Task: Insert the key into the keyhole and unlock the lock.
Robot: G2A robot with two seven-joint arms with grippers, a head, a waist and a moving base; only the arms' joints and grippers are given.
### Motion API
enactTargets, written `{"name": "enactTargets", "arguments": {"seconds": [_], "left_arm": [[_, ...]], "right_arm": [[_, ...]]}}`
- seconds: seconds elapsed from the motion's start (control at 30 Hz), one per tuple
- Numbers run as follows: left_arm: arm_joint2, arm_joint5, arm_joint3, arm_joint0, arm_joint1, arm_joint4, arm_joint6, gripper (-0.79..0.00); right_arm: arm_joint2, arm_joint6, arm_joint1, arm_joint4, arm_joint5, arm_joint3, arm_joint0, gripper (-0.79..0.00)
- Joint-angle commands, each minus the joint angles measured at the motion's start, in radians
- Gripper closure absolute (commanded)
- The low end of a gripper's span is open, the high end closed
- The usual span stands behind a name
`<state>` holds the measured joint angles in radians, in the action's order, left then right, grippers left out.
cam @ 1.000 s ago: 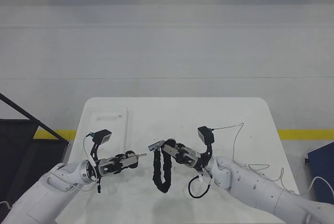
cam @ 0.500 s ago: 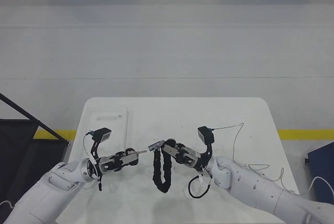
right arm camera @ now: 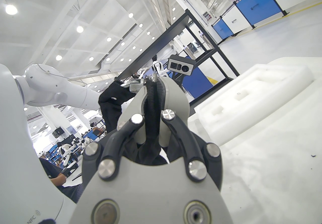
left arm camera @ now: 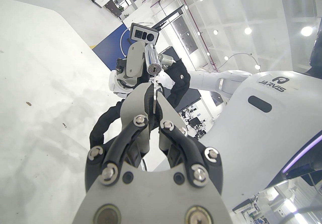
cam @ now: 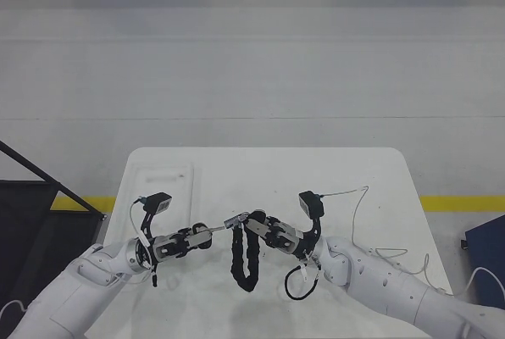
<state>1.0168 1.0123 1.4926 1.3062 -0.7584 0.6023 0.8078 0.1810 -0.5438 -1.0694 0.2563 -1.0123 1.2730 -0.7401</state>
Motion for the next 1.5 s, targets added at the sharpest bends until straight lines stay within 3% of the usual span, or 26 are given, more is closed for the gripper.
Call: {"name": "enactTargets", "arguments": {"seconds": [0.0,1.47], "left_arm": [[0.002,0.0,-0.002,-0.001,-0.002,0.0,0.0,0.0],[0.071,0.0,0.002,0.031,-0.05,-0.074,0.0,0.0]], "right_arm": [[0.0,0.0,0.0,0.0,0.0,0.0,0.0,0.0],[0.0,0.0,0.0,0.0,0.0,0.0,0.0,0.0]]}}
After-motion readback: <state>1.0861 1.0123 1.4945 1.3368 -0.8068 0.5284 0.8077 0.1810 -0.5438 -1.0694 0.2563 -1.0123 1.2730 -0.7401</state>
